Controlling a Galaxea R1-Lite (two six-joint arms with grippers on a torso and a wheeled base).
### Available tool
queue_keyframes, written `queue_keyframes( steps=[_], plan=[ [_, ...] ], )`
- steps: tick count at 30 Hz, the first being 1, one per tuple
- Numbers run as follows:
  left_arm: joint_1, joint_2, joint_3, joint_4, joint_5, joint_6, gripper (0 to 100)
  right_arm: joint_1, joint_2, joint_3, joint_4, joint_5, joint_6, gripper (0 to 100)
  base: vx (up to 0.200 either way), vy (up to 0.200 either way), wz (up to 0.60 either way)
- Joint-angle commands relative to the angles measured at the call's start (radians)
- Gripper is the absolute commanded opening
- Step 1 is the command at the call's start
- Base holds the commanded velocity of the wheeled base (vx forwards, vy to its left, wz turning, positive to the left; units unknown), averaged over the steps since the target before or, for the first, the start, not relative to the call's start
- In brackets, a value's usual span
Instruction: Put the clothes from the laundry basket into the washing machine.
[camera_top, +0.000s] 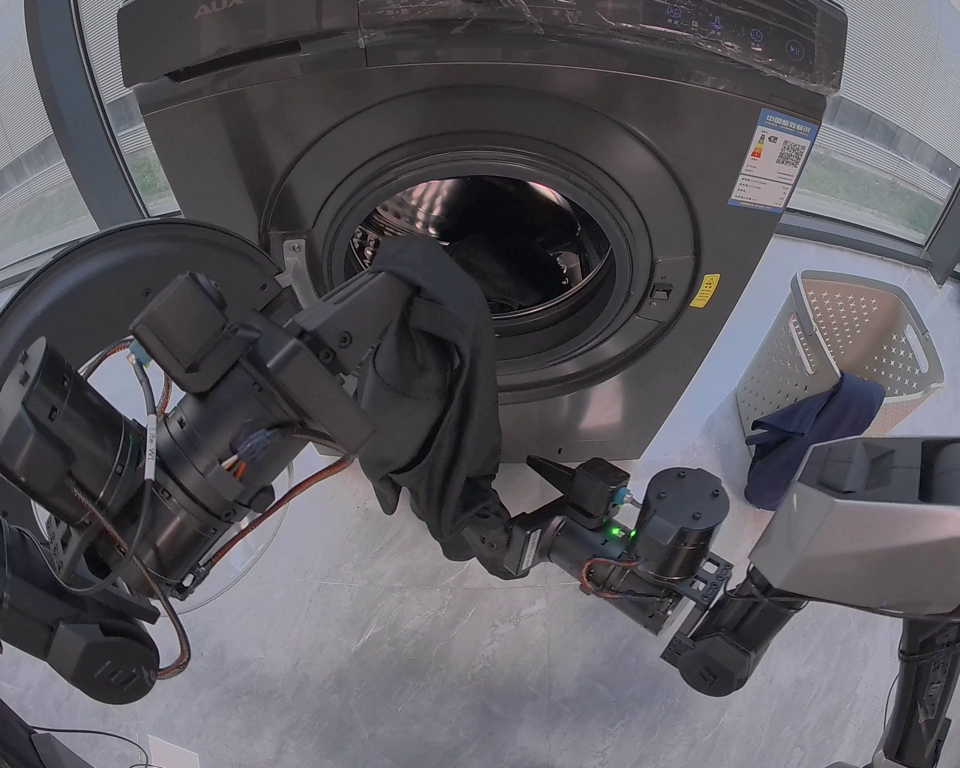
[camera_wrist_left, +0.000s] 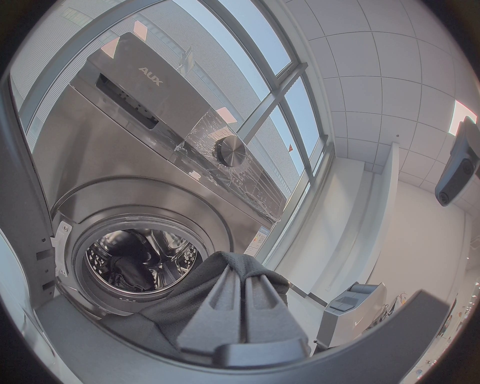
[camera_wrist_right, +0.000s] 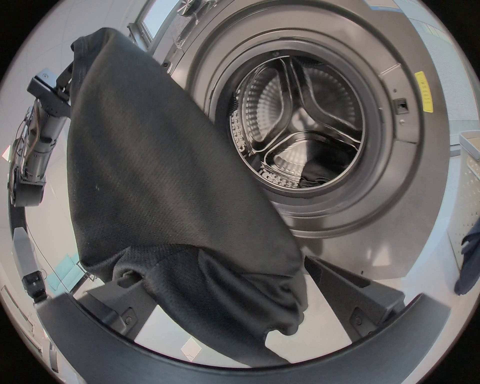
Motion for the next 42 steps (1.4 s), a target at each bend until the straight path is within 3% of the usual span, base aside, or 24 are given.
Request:
queue_keyframes(
  steps=[1, 11, 20, 21, 25, 35, 38, 39, 40, 42],
  plan=[
    [-0.012, 0.005, -0.002, -0.001, 0.0, 0.0, 0, 0.021, 0.102, -0.09, 0.001, 0.012, -0.014, 100, 0.0, 0.0, 0.0],
    [-0.033, -0.004, 0.0, -0.001, 0.002, 0.003, 0, 0.008, 0.212, -0.287, 0.016, 0.022, -0.023, 100, 0.0, 0.0, 0.0],
    [-0.035, -0.008, 0.002, -0.001, 0.0, 0.003, 0, -0.032, 0.228, -0.353, 0.022, -0.001, -0.022, 100, 0.0, 0.0, 0.0],
    [-0.037, -0.008, 0.002, -0.001, 0.0, 0.003, 0, -0.03, 0.229, -0.36, 0.022, -0.012, -0.022, 0, 0.0, 0.0, 0.0],
    [-0.038, -0.008, 0.002, -0.001, 0.002, 0.003, 0, -0.03, 0.234, -0.391, 0.022, -0.021, -0.023, 0, 0.0, 0.0, 0.0],
    [-0.017, -0.013, 0.012, 0.001, 0.017, 0.003, 0, -0.033, 0.217, -0.365, 0.008, -0.026, -0.02, 0, 0.0, 0.0, 0.0],
    [0.092, -0.031, 0.055, 0.013, 0.02, 0.007, 0, -0.064, 0.103, -0.251, -0.001, -0.026, -0.017, 0, 0.0, 0.0, 0.0],
    [0.092, -0.031, 0.055, 0.013, 0.02, 0.007, 0, -0.064, 0.103, -0.251, -0.001, -0.026, -0.017, 0, 0.0, 0.0, 0.0],
    [0.135, -0.019, 0.112, 0.015, 0.017, 0.009, 0, -0.085, 0.03, -0.175, -0.001, -0.024, -0.017, 0, 0.0, 0.0, 0.0],
    [0.151, 0.007, 0.172, 0.013, 0.009, 0.011, 0, -0.097, -0.035, -0.125, -0.001, -0.02, -0.015, 0, 0.0, 0.0, 0.0]
  ],
)
